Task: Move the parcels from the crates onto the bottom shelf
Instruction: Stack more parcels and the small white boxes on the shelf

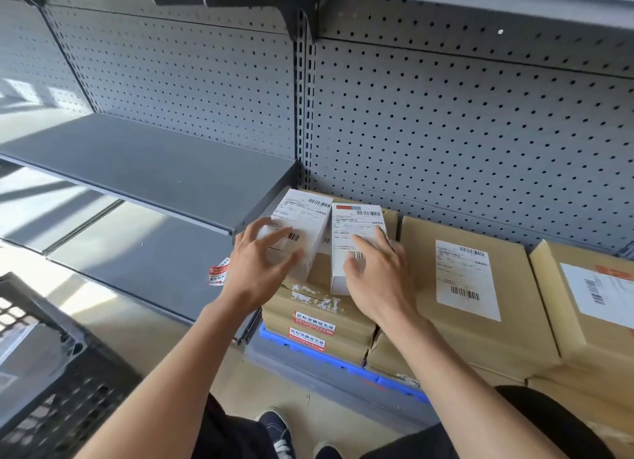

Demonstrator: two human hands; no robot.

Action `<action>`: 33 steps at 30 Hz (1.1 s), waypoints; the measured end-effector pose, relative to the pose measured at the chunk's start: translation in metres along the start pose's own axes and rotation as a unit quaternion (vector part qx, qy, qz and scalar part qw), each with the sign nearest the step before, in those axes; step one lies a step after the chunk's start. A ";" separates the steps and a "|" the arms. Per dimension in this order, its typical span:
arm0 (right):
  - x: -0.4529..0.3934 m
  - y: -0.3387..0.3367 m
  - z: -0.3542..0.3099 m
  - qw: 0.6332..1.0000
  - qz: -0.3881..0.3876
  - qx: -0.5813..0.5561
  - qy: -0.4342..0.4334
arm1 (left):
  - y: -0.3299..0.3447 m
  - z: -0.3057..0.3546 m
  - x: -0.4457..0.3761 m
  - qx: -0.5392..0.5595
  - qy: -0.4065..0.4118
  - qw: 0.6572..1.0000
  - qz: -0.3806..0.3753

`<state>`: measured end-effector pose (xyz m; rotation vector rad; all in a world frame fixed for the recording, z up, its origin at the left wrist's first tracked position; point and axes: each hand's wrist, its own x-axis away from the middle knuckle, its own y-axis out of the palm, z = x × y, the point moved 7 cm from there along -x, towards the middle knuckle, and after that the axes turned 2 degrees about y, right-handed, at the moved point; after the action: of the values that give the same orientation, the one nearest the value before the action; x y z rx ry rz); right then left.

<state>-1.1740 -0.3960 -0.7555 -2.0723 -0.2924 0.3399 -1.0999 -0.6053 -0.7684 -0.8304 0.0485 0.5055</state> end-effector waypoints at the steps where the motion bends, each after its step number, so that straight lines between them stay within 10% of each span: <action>1: 0.000 0.002 -0.001 1.000 -0.001 0.000 -0.002 | 0.000 -0.002 0.000 0.011 -0.003 1.000 -0.006; 33: 0.007 0.033 -0.021 0.999 -0.025 0.003 -0.035 | -0.010 -0.015 -0.002 0.117 -0.095 0.988 -0.032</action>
<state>-1.1580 -0.4265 -0.7749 -2.0459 -0.3843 0.3822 -1.0953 -0.6224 -0.7715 -0.5496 -0.0919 0.5059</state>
